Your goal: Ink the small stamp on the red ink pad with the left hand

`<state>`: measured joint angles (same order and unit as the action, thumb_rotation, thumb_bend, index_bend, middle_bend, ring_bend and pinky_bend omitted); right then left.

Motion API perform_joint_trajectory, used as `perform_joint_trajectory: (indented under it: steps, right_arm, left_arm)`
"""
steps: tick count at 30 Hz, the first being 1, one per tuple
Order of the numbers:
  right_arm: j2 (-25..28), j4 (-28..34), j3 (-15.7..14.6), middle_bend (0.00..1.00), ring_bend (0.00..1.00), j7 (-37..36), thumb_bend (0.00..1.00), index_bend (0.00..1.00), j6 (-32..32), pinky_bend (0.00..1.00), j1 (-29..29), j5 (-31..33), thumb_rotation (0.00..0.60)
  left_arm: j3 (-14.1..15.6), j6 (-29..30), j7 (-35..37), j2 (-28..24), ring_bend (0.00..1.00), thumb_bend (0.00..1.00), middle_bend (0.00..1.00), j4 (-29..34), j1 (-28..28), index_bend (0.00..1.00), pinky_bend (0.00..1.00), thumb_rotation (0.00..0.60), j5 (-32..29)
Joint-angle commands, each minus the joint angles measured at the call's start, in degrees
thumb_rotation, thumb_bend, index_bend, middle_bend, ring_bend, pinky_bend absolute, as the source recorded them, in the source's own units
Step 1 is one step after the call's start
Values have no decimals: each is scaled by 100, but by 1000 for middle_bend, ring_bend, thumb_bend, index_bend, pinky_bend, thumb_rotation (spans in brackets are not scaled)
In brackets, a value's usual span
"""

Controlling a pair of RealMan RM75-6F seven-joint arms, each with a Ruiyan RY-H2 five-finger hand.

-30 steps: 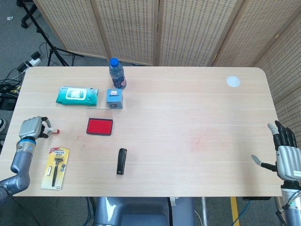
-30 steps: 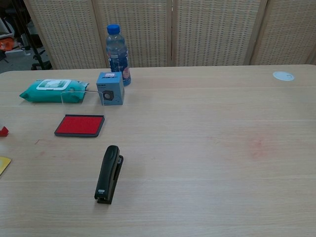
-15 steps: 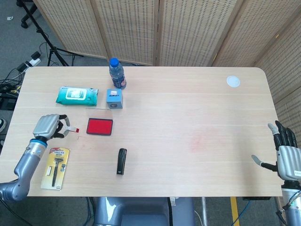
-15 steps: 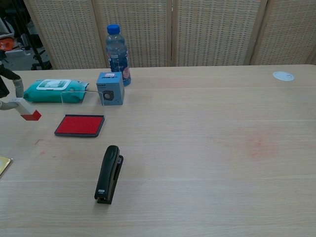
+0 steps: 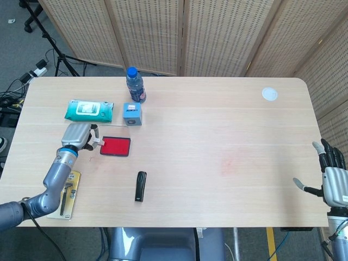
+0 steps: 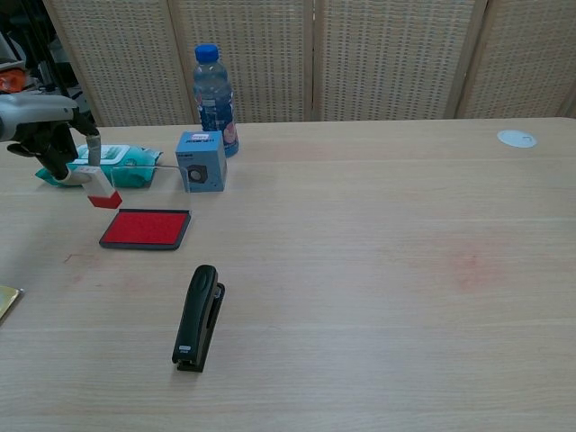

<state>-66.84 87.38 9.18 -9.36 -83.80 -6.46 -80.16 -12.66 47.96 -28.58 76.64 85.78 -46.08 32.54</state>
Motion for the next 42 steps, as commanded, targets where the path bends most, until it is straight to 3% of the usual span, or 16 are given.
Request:
perform_joint_trajectory:
  steps: [1,11,42]
  right_arm:
    - [-4,-16,1,0,0,-3,0,0,26,0,-9,18,600]
    - [-11,-66,29,0,0,-35,0,0,92,0,-31,88,600]
    - [-5,-112,51,0,0,-141,0,0,118,0,-35,119,600]
  left_arm:
    - [80,-126,-65,207,1000,436,1000,-254,-184,628,950,600,-231]
    - [231,-139,-64,520,1000,450,1000,-674,-365,628,950,600,-406]
    - [297,-295,316,1311,1000,449,1000,-1608,-445,642,950,600,-72]
